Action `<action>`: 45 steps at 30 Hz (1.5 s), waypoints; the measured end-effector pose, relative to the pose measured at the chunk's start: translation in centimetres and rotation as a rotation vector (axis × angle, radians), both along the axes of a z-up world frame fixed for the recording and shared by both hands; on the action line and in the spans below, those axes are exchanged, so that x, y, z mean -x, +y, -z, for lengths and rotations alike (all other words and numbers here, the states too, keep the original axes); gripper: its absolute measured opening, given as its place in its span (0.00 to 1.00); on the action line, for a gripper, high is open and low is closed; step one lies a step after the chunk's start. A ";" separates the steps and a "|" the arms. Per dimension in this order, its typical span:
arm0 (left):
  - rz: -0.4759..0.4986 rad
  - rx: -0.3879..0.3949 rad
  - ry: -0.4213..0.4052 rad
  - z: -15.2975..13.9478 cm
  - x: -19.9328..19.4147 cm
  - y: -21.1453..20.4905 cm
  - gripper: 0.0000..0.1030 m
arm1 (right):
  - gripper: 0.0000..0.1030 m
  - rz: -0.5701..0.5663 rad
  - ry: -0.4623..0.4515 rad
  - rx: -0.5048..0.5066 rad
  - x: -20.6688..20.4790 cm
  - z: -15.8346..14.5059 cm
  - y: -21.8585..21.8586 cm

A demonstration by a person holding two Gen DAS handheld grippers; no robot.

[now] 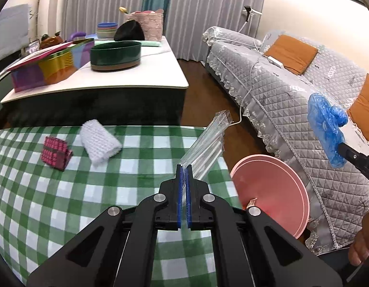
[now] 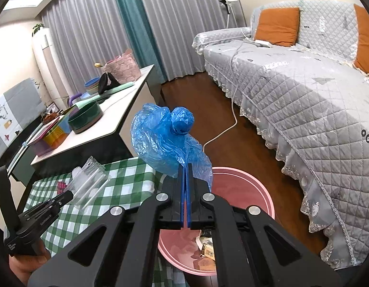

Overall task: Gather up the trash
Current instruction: 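Carry the straw pack and blue bag with both grippers over the pink bucket, then open both grippers to drop the straw pack and blue bag into the bucket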

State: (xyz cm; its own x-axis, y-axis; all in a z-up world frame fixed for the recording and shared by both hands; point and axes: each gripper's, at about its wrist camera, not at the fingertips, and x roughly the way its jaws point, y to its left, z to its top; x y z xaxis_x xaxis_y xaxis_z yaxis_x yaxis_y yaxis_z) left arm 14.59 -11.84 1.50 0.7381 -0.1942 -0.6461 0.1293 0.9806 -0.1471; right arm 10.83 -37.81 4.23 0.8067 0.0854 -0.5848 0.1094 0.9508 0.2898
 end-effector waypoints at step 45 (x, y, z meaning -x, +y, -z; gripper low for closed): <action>0.217 0.000 0.095 3.5 -2.4 -11.9 0.24 | 0.29 0.099 0.148 0.004 -1.4 3.9 -3.9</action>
